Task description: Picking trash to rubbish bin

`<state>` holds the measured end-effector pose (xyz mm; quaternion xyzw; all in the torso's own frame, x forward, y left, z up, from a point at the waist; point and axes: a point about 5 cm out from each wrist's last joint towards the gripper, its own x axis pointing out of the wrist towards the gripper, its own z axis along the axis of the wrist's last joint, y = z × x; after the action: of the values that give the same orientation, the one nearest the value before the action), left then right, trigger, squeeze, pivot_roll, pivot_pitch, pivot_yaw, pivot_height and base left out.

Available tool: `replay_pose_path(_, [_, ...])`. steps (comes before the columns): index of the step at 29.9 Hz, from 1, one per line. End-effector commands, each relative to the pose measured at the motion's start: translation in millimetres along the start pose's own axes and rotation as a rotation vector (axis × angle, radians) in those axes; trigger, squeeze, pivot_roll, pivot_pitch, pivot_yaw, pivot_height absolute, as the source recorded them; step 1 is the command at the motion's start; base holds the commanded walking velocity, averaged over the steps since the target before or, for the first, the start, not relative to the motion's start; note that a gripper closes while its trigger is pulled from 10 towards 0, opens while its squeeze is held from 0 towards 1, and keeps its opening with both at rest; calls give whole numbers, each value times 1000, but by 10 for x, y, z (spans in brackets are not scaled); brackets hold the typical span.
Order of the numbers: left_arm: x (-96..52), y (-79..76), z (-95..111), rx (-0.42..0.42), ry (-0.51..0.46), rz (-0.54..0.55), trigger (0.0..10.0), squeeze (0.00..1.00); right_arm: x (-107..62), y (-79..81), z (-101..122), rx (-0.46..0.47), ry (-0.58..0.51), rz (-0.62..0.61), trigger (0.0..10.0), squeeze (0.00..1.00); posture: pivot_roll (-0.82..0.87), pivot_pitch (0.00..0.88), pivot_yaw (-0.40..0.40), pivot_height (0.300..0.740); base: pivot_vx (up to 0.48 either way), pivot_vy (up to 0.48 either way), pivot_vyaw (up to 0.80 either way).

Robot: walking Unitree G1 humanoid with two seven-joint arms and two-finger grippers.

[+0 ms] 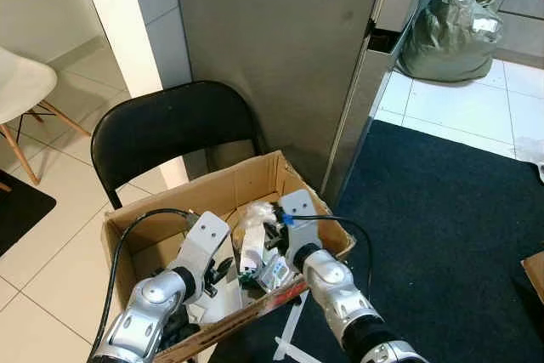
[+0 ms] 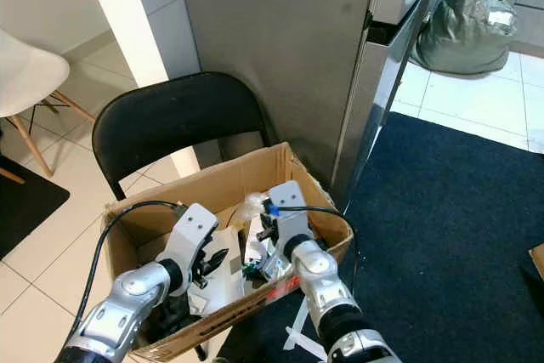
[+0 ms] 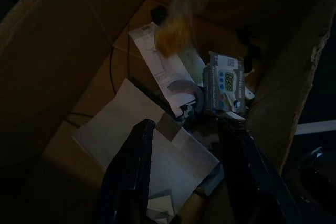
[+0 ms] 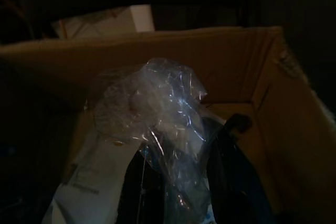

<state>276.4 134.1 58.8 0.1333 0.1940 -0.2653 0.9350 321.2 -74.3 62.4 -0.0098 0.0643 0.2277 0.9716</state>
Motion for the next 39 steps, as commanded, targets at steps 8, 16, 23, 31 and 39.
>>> replay_pose_path(8, [7, -47, 4, 6, 13, -3, 10000, 0, -90, 143, -81, 71, -37, 92, 10000, 1000, 40, 120, 52, 740, 0, 0, 0])
replay_pose_path(16, [-22, 12, -20, -2, 18, 31, 10000, 0, -43, 221, -58, 40, -34, 107, 10000, 0, 36, 125, 45, 740, 0, 0, 0])
replay_pose_path(23, [-9, -16, 5, 4, 14, 26, 10000, 0, -82, 211, -80, 21, -39, 128, 10000, 1000, 43, 125, 48, 740, 0, 0, 0])
replay_pose_path(31, [12, 172, 41, -9, -17, 239, 10000, 0, -219, -266, -70, 46, -85, -253, 10000, 0, 31, 130, 52, 740, 0, 0, 0])
replay_pose_path(39, [-19, 319, 77, -87, -70, 360, 10000, 0, -622, -695, -299, 90, -32, -507, 10000, 0, 9, 137, 58, 740, 0, 0, -51])
